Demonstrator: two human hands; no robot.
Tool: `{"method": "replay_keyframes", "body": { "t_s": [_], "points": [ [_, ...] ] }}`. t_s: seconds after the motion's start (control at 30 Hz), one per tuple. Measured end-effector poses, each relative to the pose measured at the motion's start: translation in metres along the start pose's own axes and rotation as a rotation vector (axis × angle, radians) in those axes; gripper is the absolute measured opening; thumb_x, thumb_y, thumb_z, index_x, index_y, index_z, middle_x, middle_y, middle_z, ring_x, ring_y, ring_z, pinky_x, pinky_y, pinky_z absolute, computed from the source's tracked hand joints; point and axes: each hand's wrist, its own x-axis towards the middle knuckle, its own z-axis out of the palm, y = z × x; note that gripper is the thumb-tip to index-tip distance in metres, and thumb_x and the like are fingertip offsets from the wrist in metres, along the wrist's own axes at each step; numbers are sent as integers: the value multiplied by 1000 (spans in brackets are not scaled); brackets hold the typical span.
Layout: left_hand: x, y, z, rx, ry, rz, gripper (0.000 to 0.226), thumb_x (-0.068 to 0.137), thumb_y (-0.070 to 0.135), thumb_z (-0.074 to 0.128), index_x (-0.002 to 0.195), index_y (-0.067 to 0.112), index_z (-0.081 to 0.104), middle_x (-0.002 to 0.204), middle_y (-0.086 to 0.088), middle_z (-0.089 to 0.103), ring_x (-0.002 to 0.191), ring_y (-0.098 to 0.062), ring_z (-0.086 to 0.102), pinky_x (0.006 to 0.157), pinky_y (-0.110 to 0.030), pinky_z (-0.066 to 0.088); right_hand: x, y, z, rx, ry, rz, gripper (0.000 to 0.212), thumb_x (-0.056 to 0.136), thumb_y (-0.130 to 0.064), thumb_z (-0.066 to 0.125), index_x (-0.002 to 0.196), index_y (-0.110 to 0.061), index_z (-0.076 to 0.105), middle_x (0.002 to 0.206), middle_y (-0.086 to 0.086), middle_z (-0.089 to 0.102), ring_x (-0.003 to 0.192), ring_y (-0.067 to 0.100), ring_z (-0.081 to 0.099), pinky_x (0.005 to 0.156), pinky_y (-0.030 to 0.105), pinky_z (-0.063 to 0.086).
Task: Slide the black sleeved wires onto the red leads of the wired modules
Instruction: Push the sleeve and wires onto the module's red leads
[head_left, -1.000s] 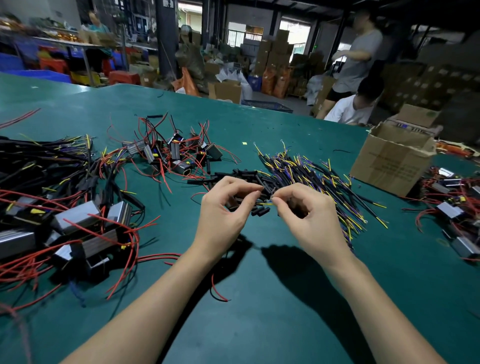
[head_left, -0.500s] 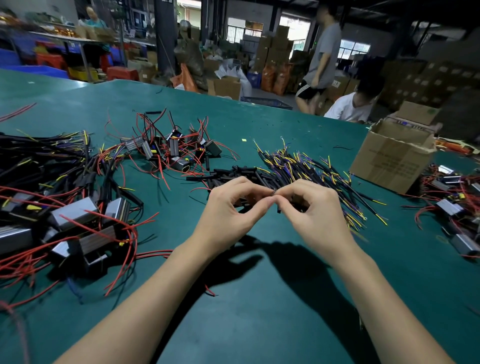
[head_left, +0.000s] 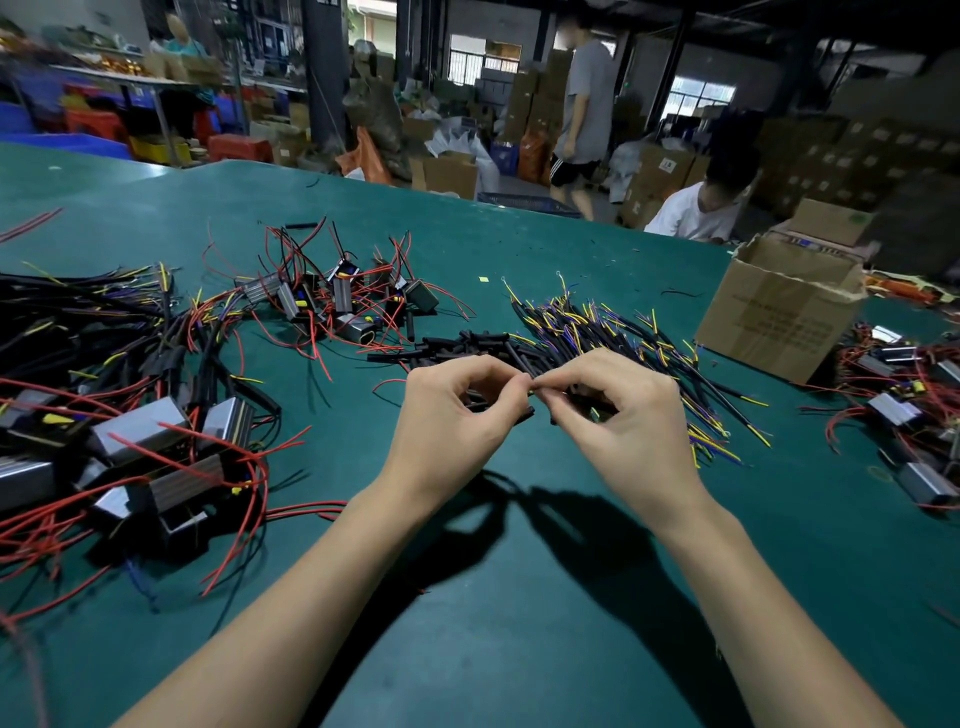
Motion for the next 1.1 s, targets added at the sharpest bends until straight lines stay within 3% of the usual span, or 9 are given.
{"method": "replay_keyframes", "body": {
  "t_s": [0.17, 0.3, 0.43, 0.5, 0.57, 0.67, 0.8, 0.93, 1.1],
  "points": [
    [1, 3, -1, -79, -11, -124, 18, 85, 3, 65, 69, 10, 67, 57, 6, 63, 50, 4, 52, 56, -7, 38, -3, 2, 4, -76, 55, -150, 5, 83, -9, 66, 82, -13, 68, 82, -9, 63, 72, 10, 56, 65, 43, 48],
    [5, 0, -3, -254, -72, -260, 9, 88, 1, 62, 80, 5, 65, 59, -2, 62, 56, -9, 57, 63, -20, 47, -5, 5, 7, -13, 31, -156, 6, 84, -5, 63, 83, -10, 67, 82, -5, 62, 67, 11, 52, 61, 36, 47],
    [4, 0, -6, -174, -156, -139, 9, 92, 6, 59, 90, 8, 67, 66, -1, 64, 60, -5, 57, 67, -18, 46, -3, 4, 4, 55, -20, -32, 10, 80, -5, 67, 80, -15, 66, 77, -10, 60, 64, 14, 53, 60, 26, 44],
    [0, -3, -6, 2, -157, -4, 9, 88, 13, 61, 93, 17, 67, 69, 5, 64, 62, 0, 54, 77, -23, 41, -2, 4, 3, 135, -44, 78, 13, 79, -5, 67, 76, -18, 67, 73, -14, 60, 60, 11, 50, 57, 20, 39],
    [-3, -7, -6, 207, -117, 135, 13, 82, 19, 64, 93, 25, 66, 71, 9, 62, 66, 0, 52, 84, -32, 32, -2, 3, 3, 252, -93, 204, 18, 80, -6, 67, 74, -23, 67, 68, -15, 60, 58, 10, 48, 55, 24, 38],
    [-2, -9, -8, 365, -73, 265, 10, 82, 23, 68, 91, 24, 68, 74, 12, 64, 69, -6, 55, 80, -39, 30, -2, 5, 2, 373, -148, 322, 16, 83, -8, 67, 74, -21, 68, 64, -14, 61, 59, 13, 48, 56, 41, 42],
    [-1, -10, -8, 466, -83, 321, 10, 87, 27, 62, 86, 21, 70, 75, 11, 65, 72, -14, 57, 77, -42, 34, -2, 5, 2, 381, -153, 359, 8, 82, -16, 67, 75, -20, 66, 62, 3, 58, 57, 18, 44, 54, 42, 39],
    [-2, -9, -4, 474, -93, 231, 13, 91, 28, 57, 85, 21, 66, 81, 9, 59, 78, -13, 53, 78, -39, 34, -3, 0, -1, 55, -110, 118, 7, 82, -19, 62, 75, -22, 60, 69, -12, 56, 61, 17, 49, 54, 37, 43],
    [-2, -1, 4, 337, -146, -53, 19, 93, 26, 57, 75, 30, 59, 81, 11, 53, 78, -6, 50, 86, -34, 31, -3, -4, 1, -555, 51, -359, 12, 82, -8, 62, 71, -12, 61, 73, 2, 61, 54, 24, 52, 45, 31, 38]
  ]
}}
